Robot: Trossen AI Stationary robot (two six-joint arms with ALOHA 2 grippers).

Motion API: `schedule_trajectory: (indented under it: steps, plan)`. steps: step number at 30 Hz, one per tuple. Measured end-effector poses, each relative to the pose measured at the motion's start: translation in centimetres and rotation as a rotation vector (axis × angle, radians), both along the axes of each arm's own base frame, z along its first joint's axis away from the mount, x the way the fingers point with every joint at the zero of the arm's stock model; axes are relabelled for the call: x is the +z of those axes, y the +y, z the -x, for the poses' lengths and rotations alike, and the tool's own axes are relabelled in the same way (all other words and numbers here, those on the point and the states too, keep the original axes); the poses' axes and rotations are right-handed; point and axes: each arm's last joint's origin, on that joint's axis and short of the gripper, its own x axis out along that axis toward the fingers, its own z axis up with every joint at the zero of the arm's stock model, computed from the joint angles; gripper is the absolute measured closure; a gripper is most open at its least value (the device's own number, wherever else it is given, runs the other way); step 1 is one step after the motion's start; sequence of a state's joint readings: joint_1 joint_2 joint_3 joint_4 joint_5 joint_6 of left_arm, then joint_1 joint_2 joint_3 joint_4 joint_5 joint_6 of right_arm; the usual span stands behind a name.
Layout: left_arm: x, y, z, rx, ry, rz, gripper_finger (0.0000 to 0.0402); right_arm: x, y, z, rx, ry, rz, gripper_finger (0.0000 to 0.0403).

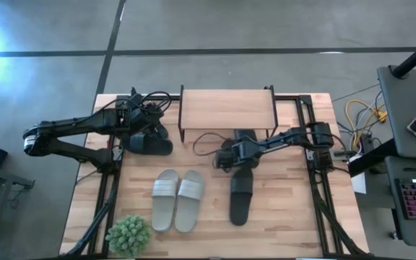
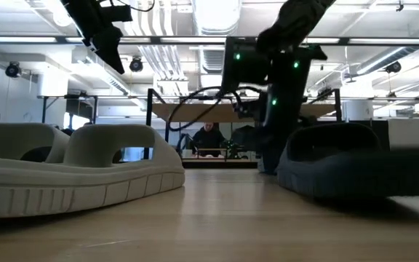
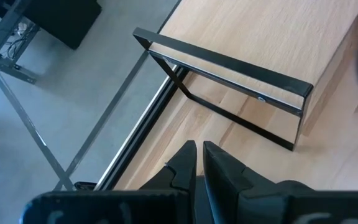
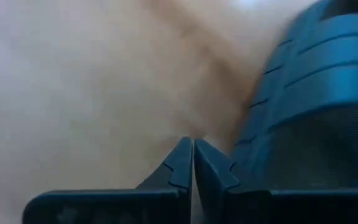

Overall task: Pick and place slides into the shelf
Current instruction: Put the black slide under the shelf

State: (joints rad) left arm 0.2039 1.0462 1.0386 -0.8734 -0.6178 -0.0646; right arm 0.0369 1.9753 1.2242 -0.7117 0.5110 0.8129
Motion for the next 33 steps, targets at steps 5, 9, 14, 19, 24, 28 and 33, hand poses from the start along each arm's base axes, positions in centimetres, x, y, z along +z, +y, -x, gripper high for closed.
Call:
schedule_trajectory:
  steps: [5,9,14,19,24,28,33]
  plan:
    - [0.0,0.0,0.0,-0.001,0.001,0.000,0.0387,-0.1,-1.9,0.3,-0.117,-0.010,0.081,0.0394]
    - [-0.1,0.0,0.0,0.000,0.005,0.000,0.0387,-0.7,-3.4,1.5,-0.190,0.082,0.096,0.0394]
    - [-0.4,0.0,0.0,-0.001,0.016,0.002,0.0387,-0.6,-4.1,2.1,-0.224,0.080,0.113,0.0394]
    - [-0.5,0.0,0.0,0.000,0.016,0.002,0.0387,1.4,-3.3,1.8,-0.167,0.030,0.110,0.0394]
    - [-0.5,0.0,0.0,-0.001,0.016,0.002,0.0387,4.8,-0.6,2.1,0.054,-0.025,-0.022,0.0394]
    - [-0.4,0.0,0.0,-0.001,0.013,0.001,0.0387,6.3,1.7,4.9,0.067,-0.035,-0.197,0.0394]
    - [-0.4,0.0,0.0,-0.001,0.014,0.001,0.0387,4.9,3.1,10.1,-0.234,-0.023,-0.302,0.0394]
